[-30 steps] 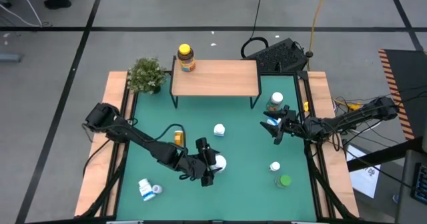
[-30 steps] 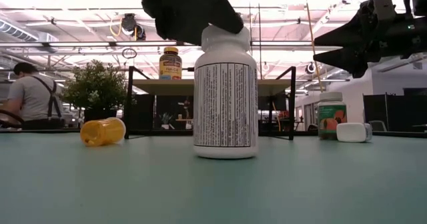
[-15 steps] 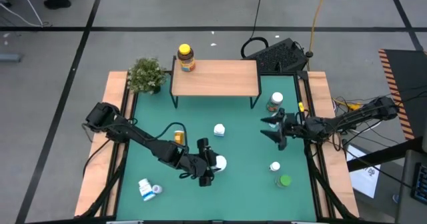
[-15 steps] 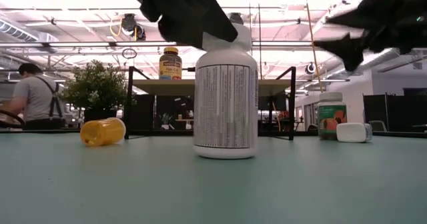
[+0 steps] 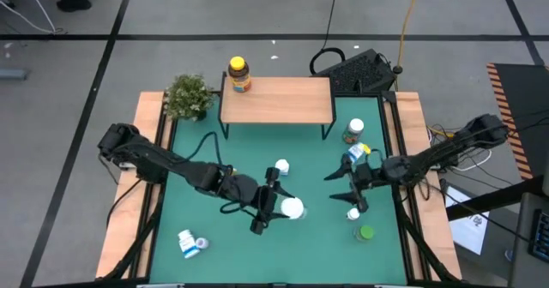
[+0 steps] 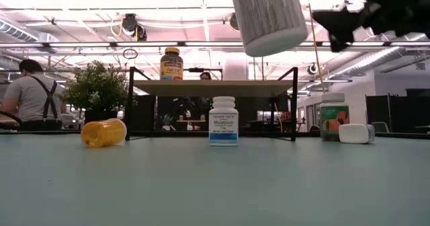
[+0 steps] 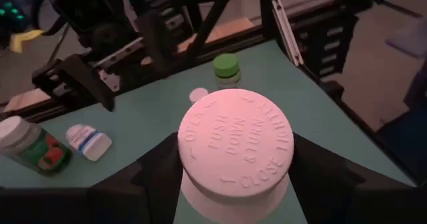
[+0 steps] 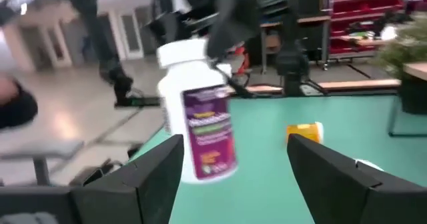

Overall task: Pick and place medicine bottles onto shelf by color
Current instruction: Put the white and purple pill bottle on the shelf

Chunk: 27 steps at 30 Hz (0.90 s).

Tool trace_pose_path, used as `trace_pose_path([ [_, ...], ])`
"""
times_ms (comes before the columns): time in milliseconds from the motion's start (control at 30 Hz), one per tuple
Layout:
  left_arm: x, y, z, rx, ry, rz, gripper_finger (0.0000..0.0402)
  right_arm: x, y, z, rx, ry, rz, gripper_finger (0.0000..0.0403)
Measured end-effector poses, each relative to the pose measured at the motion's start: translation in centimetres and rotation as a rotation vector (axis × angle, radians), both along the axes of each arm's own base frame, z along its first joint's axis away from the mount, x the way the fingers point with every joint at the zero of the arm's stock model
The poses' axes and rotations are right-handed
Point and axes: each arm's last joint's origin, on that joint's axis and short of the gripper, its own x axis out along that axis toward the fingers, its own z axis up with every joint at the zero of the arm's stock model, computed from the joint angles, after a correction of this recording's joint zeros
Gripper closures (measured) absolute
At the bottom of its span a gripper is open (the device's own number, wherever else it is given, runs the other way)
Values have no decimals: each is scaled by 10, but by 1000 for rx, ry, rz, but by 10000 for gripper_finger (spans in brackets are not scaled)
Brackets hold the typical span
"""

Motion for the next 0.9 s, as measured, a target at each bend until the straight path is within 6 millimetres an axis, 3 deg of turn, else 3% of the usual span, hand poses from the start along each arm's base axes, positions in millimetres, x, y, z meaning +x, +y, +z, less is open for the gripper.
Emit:
trace_pose_path([
  [167, 5, 15, 2, 26, -28, -43, 146, 25, 12, 9, -54, 8, 42, 109],
  [300, 8, 23, 4, 39, -50, -75, 159, 47, 18, 9, -45, 57, 95, 69],
  [533, 11, 31, 6, 49, -87, -140, 160, 78, 14, 9, 15, 111, 168, 23],
  [733, 12, 36, 6, 44, -88, -184, 148, 92, 11, 6, 63, 149, 284, 30],
  [900, 13, 39, 6, 54, -95, -179, 164, 96, 11, -2, 56, 179, 282, 70],
])
